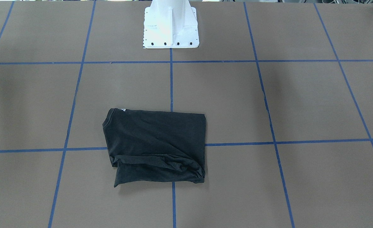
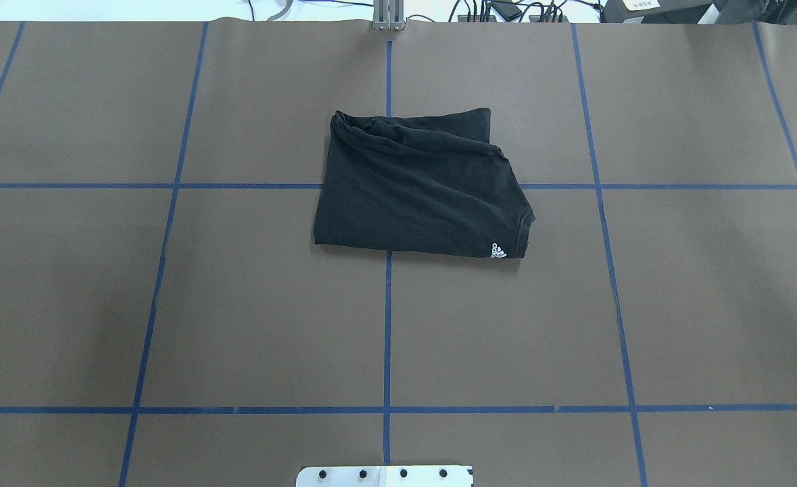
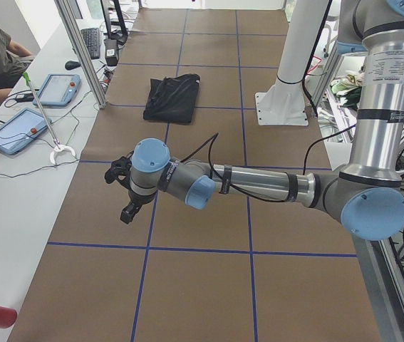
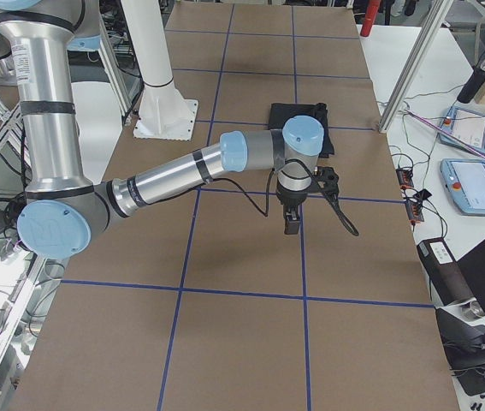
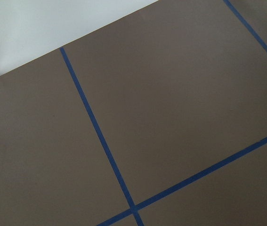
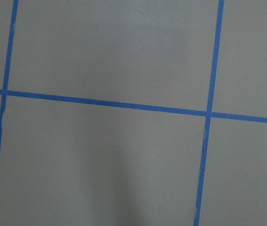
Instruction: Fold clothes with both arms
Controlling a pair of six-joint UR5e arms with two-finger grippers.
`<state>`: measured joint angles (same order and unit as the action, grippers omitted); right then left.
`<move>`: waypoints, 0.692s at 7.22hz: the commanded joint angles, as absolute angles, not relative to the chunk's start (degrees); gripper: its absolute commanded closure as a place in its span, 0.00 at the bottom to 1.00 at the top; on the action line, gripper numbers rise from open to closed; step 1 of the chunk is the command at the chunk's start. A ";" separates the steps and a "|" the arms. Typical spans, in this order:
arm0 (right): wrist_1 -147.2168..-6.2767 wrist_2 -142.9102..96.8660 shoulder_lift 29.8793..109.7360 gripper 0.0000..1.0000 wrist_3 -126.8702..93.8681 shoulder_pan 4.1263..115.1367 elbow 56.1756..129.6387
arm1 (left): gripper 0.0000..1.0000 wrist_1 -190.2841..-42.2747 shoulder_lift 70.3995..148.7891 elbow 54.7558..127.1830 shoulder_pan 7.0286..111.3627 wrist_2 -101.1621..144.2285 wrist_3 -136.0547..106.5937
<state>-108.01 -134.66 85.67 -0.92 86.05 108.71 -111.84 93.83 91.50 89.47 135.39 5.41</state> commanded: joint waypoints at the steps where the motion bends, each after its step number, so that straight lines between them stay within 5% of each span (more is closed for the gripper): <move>1: -107.75 -134.47 86.22 0.00 -0.88 85.96 106.02 | 0.01 -111.19 93.52 93.76 89.38 135.70 -1.45; 5: -107.75 -134.65 87.36 0.00 -0.88 85.87 102.22 | 0.01 -107.93 91.94 96.50 88.60 135.79 -5.19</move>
